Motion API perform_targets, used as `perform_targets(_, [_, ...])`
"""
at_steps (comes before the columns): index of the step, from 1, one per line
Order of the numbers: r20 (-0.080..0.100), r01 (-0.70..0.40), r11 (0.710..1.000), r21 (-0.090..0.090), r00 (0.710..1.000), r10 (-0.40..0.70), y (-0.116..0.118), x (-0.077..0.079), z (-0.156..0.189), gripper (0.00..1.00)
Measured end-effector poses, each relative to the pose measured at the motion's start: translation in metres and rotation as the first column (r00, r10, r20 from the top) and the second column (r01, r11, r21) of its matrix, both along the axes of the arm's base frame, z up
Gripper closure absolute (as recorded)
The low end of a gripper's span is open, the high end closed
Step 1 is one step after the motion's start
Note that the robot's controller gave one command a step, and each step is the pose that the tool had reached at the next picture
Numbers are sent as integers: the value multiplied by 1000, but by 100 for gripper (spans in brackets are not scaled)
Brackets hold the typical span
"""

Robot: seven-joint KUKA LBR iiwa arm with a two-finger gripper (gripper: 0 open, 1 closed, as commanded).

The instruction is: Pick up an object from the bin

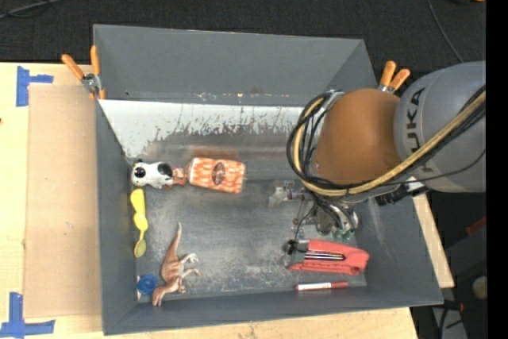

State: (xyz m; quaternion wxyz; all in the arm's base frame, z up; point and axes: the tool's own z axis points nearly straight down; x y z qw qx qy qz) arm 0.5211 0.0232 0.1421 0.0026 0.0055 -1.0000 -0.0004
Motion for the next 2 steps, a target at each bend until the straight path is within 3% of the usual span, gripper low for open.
perform_targets(1, [-3, 37, 999, -1, 999, -37, -17, -1, -4, 0])
perform_targets(2, [-4, 65, 998, 0, 998, -65, -73, -25, -2, 0])
